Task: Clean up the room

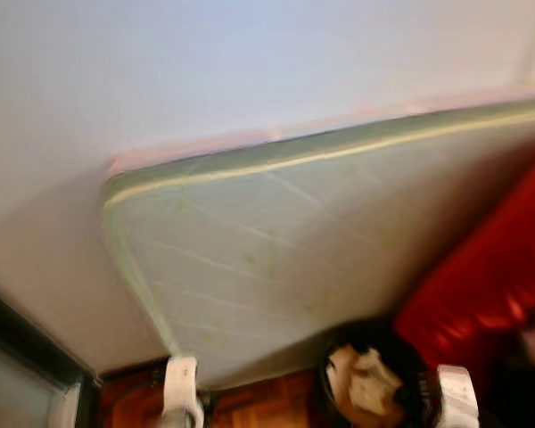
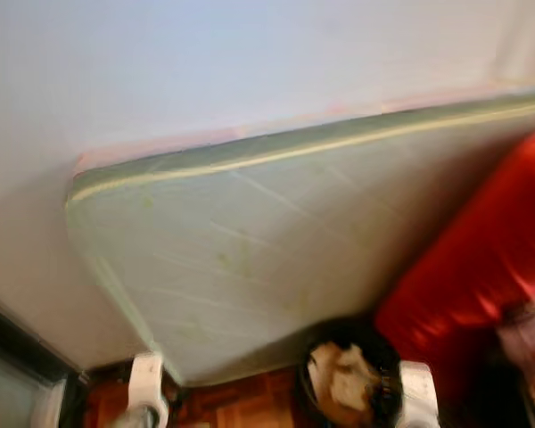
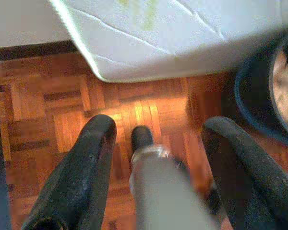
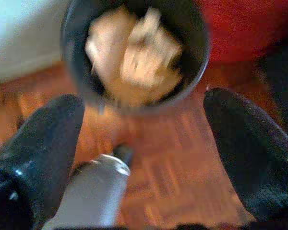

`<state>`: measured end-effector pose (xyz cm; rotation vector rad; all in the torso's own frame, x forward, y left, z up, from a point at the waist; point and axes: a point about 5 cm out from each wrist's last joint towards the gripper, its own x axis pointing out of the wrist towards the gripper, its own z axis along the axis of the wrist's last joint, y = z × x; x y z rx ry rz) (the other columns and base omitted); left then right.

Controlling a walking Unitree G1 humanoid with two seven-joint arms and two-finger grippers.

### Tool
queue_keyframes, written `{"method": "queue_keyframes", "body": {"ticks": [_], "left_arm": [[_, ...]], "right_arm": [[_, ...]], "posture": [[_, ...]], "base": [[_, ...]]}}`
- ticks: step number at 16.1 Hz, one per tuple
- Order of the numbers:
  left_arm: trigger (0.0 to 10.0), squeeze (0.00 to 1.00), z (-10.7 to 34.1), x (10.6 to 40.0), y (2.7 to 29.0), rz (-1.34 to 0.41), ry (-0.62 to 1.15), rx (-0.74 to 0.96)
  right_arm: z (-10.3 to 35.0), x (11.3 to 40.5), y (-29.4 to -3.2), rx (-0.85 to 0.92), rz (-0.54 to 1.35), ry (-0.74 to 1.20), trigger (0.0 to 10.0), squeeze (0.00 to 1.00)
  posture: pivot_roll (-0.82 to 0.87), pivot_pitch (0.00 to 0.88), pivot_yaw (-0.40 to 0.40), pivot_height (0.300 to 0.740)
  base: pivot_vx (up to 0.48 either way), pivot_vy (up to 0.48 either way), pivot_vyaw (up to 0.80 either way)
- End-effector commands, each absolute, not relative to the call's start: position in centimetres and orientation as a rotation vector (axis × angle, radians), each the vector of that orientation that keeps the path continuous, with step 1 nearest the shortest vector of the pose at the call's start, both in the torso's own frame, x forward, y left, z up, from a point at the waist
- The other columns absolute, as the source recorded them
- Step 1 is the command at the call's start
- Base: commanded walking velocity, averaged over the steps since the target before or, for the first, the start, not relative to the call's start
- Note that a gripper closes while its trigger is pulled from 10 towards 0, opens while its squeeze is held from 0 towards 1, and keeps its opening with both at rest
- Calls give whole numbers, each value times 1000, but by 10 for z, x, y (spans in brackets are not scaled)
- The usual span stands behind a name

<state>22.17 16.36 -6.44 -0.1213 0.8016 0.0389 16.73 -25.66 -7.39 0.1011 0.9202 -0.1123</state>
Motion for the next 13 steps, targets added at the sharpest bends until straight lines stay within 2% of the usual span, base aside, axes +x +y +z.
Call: {"method": "queue_keyframes", "body": {"ticks": [1, 5, 13], "left_arm": [[10000, 0, -74, 206, 165, 49, 864, -127], [10000, 0, -74, 205, 165, 49, 865, -129], [10000, 0, -74, 206, 165, 49, 865, -120]], "right_arm": [[-67, 183, -255, 99, -103, 875, 10000, 0], [-67, 185, -253, 104, -94, 873, 10000, 0], [-66, 189, -249, 102, -90, 873, 10000, 0]], "posture": [[57, 0, 32, 731], [56, 0, 31, 731], [57, 0, 31, 731]], "base": [[-281, 0, 0], [-277, 0, 0], [0, 0, 0]]}}
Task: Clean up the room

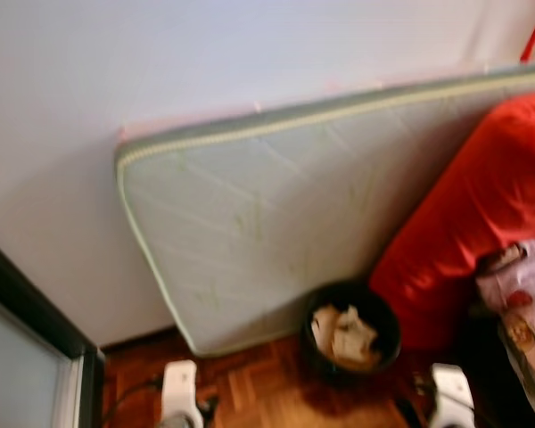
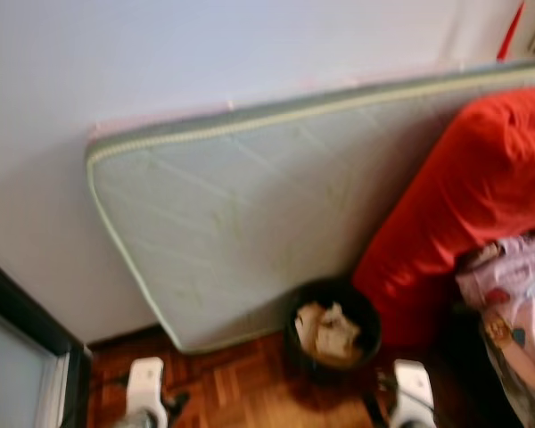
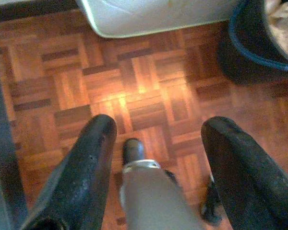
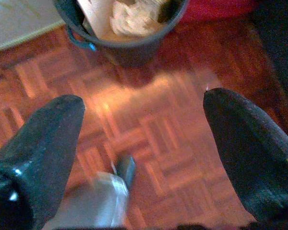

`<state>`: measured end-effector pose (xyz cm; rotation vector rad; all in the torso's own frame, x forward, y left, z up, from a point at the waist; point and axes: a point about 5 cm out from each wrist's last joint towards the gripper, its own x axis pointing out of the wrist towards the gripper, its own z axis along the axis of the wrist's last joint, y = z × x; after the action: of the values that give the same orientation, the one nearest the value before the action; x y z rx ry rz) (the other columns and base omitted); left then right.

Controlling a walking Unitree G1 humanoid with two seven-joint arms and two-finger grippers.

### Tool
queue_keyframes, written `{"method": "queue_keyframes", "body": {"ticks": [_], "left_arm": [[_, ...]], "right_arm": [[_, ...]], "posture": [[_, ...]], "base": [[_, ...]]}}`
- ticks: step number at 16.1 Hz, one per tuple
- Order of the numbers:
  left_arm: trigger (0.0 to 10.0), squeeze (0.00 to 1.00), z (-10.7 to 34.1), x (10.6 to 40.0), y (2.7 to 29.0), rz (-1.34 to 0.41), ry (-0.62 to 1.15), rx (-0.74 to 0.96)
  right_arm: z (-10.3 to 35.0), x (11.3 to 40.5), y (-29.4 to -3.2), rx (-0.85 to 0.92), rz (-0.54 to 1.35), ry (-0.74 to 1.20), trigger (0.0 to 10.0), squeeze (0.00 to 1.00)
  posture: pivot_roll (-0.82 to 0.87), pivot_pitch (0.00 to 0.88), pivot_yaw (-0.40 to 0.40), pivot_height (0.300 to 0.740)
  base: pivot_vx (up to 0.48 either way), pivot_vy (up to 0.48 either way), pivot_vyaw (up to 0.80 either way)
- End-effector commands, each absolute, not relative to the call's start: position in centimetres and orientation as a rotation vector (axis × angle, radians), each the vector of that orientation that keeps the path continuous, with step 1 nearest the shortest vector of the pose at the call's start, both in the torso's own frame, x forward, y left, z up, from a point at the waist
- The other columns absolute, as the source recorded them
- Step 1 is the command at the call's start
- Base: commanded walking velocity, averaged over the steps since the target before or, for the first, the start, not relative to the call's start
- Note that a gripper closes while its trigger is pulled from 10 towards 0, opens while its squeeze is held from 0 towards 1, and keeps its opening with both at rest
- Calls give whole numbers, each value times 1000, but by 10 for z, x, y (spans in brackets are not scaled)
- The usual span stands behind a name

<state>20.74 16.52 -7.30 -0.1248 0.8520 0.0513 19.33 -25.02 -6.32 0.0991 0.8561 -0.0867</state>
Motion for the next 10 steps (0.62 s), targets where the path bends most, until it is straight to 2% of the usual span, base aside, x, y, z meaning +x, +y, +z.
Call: {"method": "queue_keyframes", "body": {"ticks": [1, 2, 7, 10], "left_arm": [[10000, 0, -74, 206, 165, 45, 865, -117], [10000, 0, -74, 207, 165, 44, 864, -119], [10000, 0, -73, 208, 166, 24, 862, -93], [10000, 0, -73, 209, 166, 25, 863, -89]], "right_arm": [[-66, 190, -249, 104, -91, 873, 10000, 0], [-66, 189, -249, 106, -95, 879, 10000, 0], [-66, 189, -249, 108, -92, 888, 10000, 0], [-66, 190, -248, 114, -95, 888, 10000, 0]], "posture": [[57, 0, 31, 731], [56, 0, 31, 731], [52, 0, 38, 731], [53, 0, 39, 731]], "base": [[0, 0, 0], [0, 0, 0], [0, 0, -780], [0, -344, -763]]}}
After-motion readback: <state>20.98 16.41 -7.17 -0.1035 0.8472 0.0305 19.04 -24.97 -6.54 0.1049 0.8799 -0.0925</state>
